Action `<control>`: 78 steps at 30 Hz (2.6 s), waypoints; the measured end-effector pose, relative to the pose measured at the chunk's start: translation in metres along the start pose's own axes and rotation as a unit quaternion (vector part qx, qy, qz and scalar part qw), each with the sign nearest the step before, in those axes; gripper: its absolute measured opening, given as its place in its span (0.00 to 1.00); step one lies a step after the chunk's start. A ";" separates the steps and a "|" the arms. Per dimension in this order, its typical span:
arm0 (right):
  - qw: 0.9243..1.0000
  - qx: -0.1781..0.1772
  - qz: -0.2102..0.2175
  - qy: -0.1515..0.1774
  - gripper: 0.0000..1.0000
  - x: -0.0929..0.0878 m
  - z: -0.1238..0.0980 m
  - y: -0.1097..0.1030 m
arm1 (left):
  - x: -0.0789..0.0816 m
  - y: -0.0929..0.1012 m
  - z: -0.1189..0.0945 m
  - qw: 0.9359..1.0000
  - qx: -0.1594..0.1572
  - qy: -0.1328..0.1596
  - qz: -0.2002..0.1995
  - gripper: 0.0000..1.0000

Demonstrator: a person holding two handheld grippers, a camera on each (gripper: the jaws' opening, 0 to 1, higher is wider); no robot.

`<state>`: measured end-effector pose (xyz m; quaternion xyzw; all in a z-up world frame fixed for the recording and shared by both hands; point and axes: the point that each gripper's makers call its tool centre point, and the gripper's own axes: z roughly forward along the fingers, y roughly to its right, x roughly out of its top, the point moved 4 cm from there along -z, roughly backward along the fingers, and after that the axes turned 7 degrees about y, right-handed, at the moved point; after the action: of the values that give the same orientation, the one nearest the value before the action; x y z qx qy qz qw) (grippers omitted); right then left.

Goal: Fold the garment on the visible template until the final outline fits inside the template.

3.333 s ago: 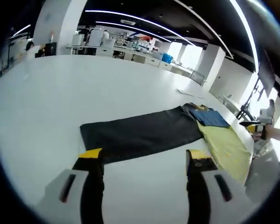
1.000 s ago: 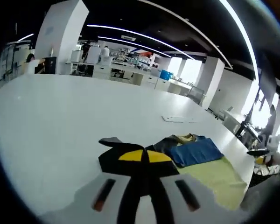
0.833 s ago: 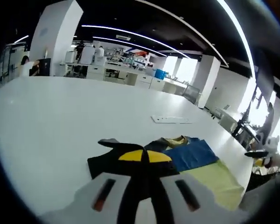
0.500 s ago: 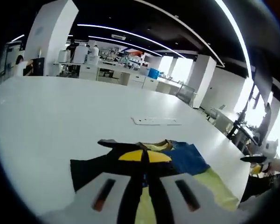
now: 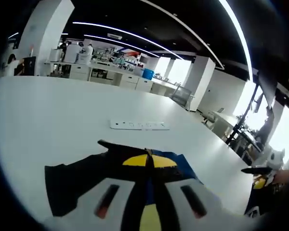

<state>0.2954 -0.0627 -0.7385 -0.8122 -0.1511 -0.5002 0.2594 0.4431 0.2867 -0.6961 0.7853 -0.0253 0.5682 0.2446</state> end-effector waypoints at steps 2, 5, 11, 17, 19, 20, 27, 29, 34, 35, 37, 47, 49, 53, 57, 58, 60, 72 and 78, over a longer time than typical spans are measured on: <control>1.000 0.001 0.000 -0.001 0.87 -0.001 0.001 0.001 | -0.005 0.012 0.007 1.000 -0.005 -0.002 -0.007 0.00; 1.000 -0.002 0.010 0.006 0.87 -0.003 0.002 0.005 | -0.017 0.021 0.017 1.000 -0.017 -0.012 -0.009 0.00; 1.000 -0.002 0.017 0.005 0.87 -0.010 0.001 0.005 | -0.032 0.043 0.031 0.999 -0.036 -0.026 -0.010 0.00; 1.000 -0.009 0.024 0.002 0.87 -0.017 -0.004 0.010 | -0.051 0.067 0.046 0.997 -0.061 -0.042 -0.018 0.00; 1.000 -0.013 0.027 0.002 0.87 -0.018 -0.006 0.014 | -0.059 0.073 0.050 0.996 -0.071 -0.048 -0.017 0.00; 0.999 -0.015 0.028 0.002 0.87 -0.018 -0.007 0.016 | -0.064 0.075 0.052 0.995 -0.077 -0.054 -0.016 0.00; 0.999 -0.023 0.033 0.000 0.86 -0.019 -0.013 0.023 | -0.089 0.096 0.060 0.991 -0.101 -0.084 -0.020 0.00; 0.999 -0.024 0.035 -0.001 0.86 -0.019 -0.013 0.023 | -0.092 0.101 0.061 0.990 -0.109 -0.087 -0.012 0.00; 0.999 -0.024 0.035 -0.002 0.86 -0.019 -0.011 0.023 | -0.102 0.107 0.064 0.987 -0.119 -0.106 -0.011 0.00; 0.999 -0.023 0.036 -0.001 0.86 -0.018 -0.011 0.022 | -0.104 0.108 0.064 0.987 -0.121 -0.110 -0.012 0.00; 0.999 -0.023 0.036 -0.001 0.86 -0.019 -0.010 0.021 | -0.107 0.112 0.064 0.986 -0.123 -0.114 -0.014 0.00; 0.999 -0.023 0.041 -0.002 0.86 -0.021 -0.006 0.019 | -0.121 0.111 0.070 0.983 -0.122 -0.135 -0.010 0.00; 0.999 -0.022 0.041 -0.002 0.86 -0.021 -0.005 0.019 | -0.121 0.111 0.070 0.983 -0.127 -0.134 0.000 0.00; 0.999 -0.019 0.039 -0.001 0.86 -0.019 -0.003 0.018 | -0.119 0.112 0.069 0.982 -0.137 -0.130 0.011 0.03; 0.999 -0.016 0.038 0.001 0.87 -0.017 -0.002 0.016 | -0.117 0.112 0.065 0.982 -0.137 -0.124 0.048 0.33; 0.999 -0.015 0.037 0.001 0.87 -0.016 -0.001 0.014 | -0.116 0.109 0.065 0.981 -0.138 -0.123 0.067 0.39; 0.999 -0.012 0.034 0.000 0.87 -0.015 0.000 0.010 | -0.113 0.111 0.060 0.979 -0.142 -0.118 0.083 0.51; 1.000 0.009 0.016 0.004 0.87 -0.006 0.013 -0.010 | -0.086 0.093 0.030 0.979 -0.155 -0.086 0.102 0.99; 1.000 0.017 0.004 0.007 0.87 0.001 0.020 -0.018 | -0.075 0.078 0.006 0.978 -0.152 -0.083 0.113 0.99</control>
<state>0.3015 -0.0368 -0.7400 -0.8049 -0.1543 -0.5019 0.2764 0.3973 0.1976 -0.7382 0.7754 -0.2201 0.5147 0.2922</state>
